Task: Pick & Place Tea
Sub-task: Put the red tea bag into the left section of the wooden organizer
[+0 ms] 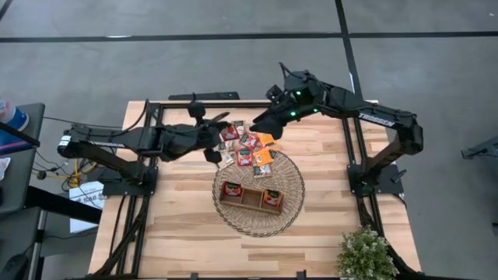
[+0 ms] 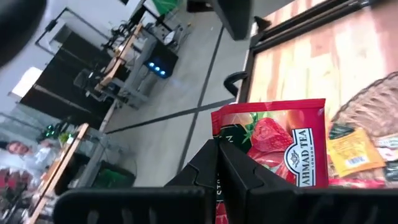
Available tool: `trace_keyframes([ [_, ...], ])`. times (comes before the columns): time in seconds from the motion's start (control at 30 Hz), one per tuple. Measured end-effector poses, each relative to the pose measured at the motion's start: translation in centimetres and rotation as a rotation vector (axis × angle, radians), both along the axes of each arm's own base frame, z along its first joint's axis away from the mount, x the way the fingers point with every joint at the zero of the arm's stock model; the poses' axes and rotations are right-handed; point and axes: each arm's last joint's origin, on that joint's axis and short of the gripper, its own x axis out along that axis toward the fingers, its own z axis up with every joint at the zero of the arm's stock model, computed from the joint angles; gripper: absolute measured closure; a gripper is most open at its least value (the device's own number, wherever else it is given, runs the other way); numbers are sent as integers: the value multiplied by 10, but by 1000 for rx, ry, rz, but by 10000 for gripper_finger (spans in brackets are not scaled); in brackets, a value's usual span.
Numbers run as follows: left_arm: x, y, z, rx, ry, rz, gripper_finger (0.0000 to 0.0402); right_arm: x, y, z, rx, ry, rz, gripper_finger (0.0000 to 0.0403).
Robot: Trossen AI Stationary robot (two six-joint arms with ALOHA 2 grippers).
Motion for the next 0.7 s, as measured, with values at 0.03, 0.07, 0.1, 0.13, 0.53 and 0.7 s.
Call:
trace_keyframes([
  [0.03,0,-3,-1,0,7,-10,401,-3,3,2,-8,3,-8,148],
  [0.07,0,-6,-2,2,15,-20,401,-7,7,5,-18,6,-17,148],
  [0.1,1,-8,-3,5,25,-25,401,-11,11,8,-29,8,-26,148],
  [0.13,3,-10,-6,10,39,-25,401,-16,16,11,-43,11,-40,148],
  [0.53,29,-40,-43,94,188,19,401,-51,90,30,-174,30,-228,148],
  [0.7,34,-55,-56,118,199,71,401,-58,122,27,-224,49,-289,148],
])
